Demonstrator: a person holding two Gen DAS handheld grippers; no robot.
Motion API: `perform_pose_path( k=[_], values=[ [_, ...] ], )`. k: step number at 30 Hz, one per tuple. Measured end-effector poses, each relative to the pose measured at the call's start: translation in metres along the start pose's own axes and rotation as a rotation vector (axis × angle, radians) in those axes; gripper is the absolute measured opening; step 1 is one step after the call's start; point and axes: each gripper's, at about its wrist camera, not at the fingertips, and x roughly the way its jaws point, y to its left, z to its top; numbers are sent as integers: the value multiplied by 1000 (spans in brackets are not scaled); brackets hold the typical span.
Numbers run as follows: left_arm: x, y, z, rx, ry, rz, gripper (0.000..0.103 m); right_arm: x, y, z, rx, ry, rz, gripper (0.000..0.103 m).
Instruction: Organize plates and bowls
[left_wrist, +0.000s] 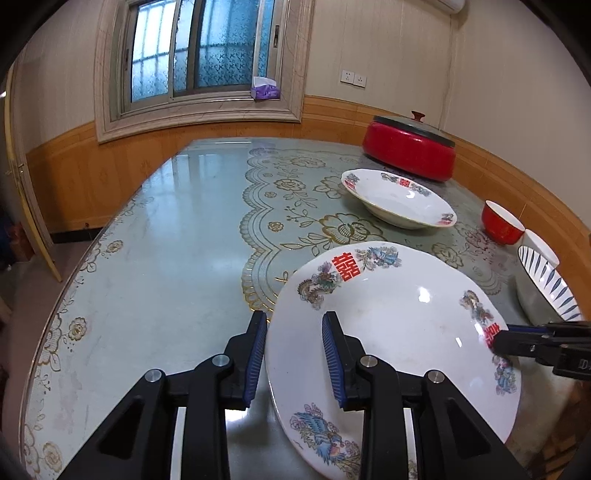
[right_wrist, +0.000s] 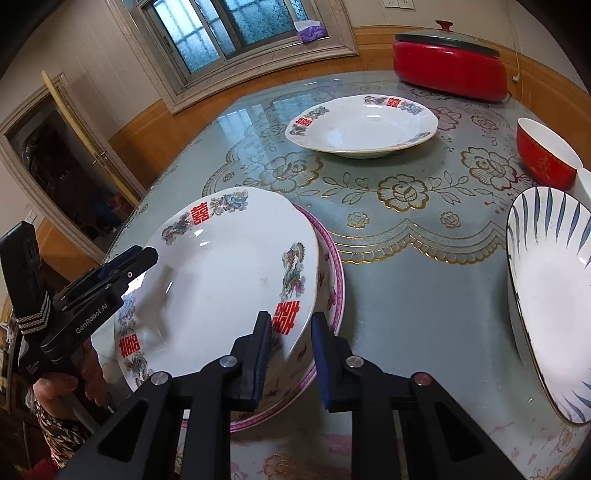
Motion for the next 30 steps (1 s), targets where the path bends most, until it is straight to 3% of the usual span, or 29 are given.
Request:
perform_pose_path(
  k=[12,16,18,22,24,28,30],
  values=[
    [-6,-9,-8,46,-4,24,31,-8,1,-3,-24,-6,-20,19],
    [-8,-7,-8,37,6,-1,34,-9,-3,-3,-3,-5,-6,21],
    [-11,-2,-7,10,13,-36,42,-10,-6,-4,25,4,24,23],
    [-24,9,-3,-45,-30,-14,72,-14,-15,-4,86,0,93,25],
    [-29,12,-1,-46,-40,-9,74,-17,-15,-4,87,-8,90,25],
    [-34,17,3,-59,-43,3,88,-22,-13,-5,70,-9,94,25],
    [-35,20,6,-68,-38,6,90,-24,-12,-4,65,-9,89,27]
  ],
)
